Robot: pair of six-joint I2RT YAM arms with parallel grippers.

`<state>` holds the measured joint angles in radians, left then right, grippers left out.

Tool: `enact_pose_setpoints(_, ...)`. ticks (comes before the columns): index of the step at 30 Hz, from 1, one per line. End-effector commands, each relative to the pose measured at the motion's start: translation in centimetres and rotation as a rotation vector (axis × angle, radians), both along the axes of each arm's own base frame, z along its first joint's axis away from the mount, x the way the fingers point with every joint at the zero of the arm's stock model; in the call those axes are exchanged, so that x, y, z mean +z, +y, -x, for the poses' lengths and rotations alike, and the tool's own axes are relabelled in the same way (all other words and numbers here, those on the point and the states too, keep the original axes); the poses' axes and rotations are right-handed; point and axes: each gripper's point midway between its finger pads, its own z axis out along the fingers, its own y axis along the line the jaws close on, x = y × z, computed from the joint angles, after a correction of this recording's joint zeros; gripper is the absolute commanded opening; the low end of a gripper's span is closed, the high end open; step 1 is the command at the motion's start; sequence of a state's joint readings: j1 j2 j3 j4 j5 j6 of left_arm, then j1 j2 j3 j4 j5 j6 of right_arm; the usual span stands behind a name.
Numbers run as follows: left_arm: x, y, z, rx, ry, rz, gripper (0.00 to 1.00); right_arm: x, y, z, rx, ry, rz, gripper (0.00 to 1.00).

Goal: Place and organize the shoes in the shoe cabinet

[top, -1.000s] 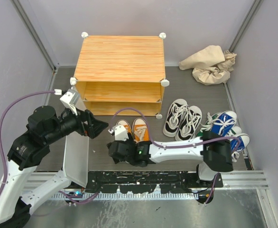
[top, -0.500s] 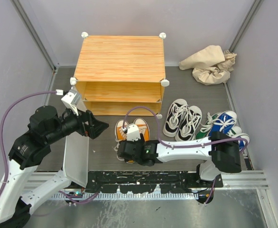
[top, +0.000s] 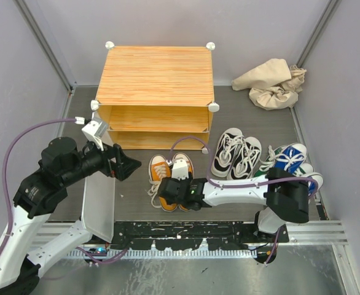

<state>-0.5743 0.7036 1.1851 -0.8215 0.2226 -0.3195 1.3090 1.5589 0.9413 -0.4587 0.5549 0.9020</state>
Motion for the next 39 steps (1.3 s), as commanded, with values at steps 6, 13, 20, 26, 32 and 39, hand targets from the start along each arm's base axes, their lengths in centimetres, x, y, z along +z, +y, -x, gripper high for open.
enact_pose_setpoints(6,-0.1,0.0,-0.1,-0.009,-0.028,-0.010,0.98,-4.0,0.7,0.0,-0.027,0.040,0.020,0.63)
enact_pose_setpoints(13,0.2,0.3,0.2,-0.005,-0.037,-0.006,0.98,-2.1,-1.0,-0.7,-0.047,-0.023,0.053,0.11)
enact_pose_setpoints(20,0.7,0.5,0.6,-0.004,-0.051,0.010,0.98,7.1,-1.2,-1.4,0.006,-0.164,-0.052,0.01)
enact_pose_setpoints(26,0.6,0.7,0.9,-0.003,-0.053,0.013,0.98,14.0,0.0,-1.7,0.081,-0.221,-0.137,0.01)
enact_pose_setpoints(32,1.2,0.9,1.2,-0.003,-0.067,0.024,0.98,18.2,1.3,-2.4,0.119,-0.275,-0.174,0.01)
enact_pose_setpoints(39,1.1,1.1,1.6,-0.005,-0.067,0.025,0.98,21.1,2.1,-5.9,0.086,-0.340,-0.195,0.01)
